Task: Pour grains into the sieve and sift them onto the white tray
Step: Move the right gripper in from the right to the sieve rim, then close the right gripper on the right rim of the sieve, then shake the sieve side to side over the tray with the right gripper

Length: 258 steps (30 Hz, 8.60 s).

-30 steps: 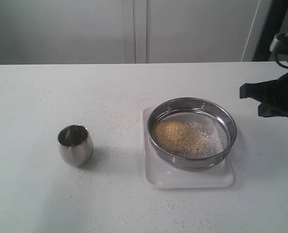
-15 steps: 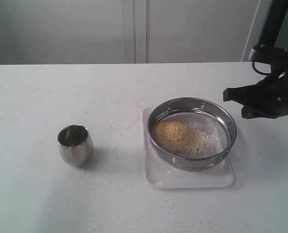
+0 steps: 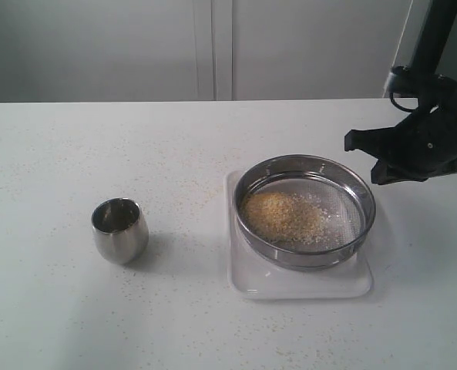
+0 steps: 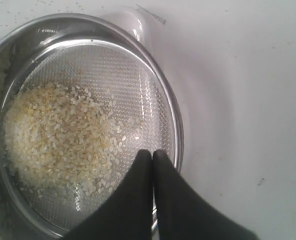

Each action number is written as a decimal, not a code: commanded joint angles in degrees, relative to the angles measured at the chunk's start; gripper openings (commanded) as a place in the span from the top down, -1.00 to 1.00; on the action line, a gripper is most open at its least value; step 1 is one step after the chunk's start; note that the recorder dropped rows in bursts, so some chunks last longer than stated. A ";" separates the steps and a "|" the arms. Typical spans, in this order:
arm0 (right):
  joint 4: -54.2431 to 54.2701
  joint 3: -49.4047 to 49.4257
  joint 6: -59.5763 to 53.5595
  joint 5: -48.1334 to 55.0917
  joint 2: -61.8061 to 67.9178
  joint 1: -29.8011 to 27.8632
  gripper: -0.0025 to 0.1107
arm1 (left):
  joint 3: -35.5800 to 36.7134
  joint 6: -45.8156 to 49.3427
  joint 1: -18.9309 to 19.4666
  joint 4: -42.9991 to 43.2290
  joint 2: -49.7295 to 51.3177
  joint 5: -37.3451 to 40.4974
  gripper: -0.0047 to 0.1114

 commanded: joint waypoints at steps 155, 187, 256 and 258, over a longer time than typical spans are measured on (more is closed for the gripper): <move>-9.42 1.57 17.04 -4.21 1.99 3.95 0.96 | 0.29 0.10 0.10 -0.20 -0.47 0.21 0.92; -15.50 -4.10 18.71 9.85 5.28 6.52 0.96 | 0.29 0.10 0.10 -0.20 -0.47 0.26 0.92; -11.92 -10.71 14.57 21.73 10.65 5.42 0.96 | 0.29 0.10 0.10 -0.20 -0.47 0.16 0.92; -14.27 -6.05 15.18 19.54 6.61 6.46 0.96 | 0.29 0.10 0.10 -0.20 -0.47 0.16 0.92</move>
